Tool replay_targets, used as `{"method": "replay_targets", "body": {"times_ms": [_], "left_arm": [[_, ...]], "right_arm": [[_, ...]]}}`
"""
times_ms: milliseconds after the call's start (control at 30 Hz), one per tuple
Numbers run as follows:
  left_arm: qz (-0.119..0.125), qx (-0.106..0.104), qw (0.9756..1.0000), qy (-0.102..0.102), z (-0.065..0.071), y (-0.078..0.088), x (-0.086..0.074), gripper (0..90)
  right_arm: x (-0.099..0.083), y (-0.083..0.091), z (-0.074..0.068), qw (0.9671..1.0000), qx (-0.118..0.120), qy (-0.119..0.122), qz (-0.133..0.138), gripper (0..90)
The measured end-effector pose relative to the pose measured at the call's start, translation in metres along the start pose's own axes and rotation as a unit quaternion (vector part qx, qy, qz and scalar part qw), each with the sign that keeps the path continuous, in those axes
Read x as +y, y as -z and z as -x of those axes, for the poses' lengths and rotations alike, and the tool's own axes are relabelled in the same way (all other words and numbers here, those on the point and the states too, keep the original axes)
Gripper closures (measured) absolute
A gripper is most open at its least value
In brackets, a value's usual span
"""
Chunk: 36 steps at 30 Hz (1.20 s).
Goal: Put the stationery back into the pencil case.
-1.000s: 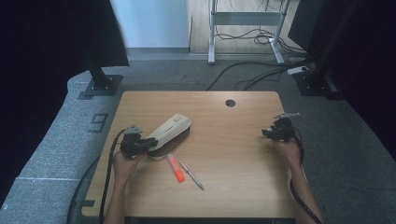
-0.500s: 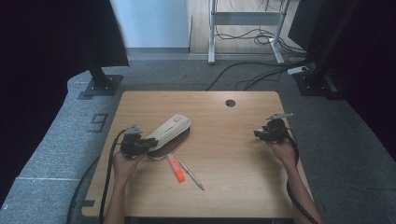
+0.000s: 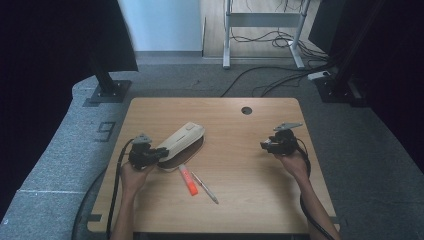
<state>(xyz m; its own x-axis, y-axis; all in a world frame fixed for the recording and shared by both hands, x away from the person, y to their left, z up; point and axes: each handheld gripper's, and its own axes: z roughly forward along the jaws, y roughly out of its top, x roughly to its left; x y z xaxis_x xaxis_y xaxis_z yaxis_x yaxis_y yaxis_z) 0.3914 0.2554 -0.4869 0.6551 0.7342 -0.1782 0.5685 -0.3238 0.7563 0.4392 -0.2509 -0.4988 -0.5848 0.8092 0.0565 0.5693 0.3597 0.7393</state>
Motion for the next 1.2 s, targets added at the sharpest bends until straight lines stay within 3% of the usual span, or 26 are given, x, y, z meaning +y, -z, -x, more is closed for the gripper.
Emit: {"method": "replay_targets", "body": {"times_ms": [767, 1200], "left_arm": [[0.000, -0.004, 1.0000, 0.000, 0.001, 0.001, 0.000, 78.3], [0.001, -0.005, 1.0000, -0.001, 0.001, 0.002, 0.001, 78.5]], "right_arm": [[0.030, -0.026, -0.051, 0.9977, 0.054, 0.041, 0.006, 46.9], [0.043, -0.047, -0.080, 0.9955, 0.071, 0.062, 0.005, 46.8]]}}
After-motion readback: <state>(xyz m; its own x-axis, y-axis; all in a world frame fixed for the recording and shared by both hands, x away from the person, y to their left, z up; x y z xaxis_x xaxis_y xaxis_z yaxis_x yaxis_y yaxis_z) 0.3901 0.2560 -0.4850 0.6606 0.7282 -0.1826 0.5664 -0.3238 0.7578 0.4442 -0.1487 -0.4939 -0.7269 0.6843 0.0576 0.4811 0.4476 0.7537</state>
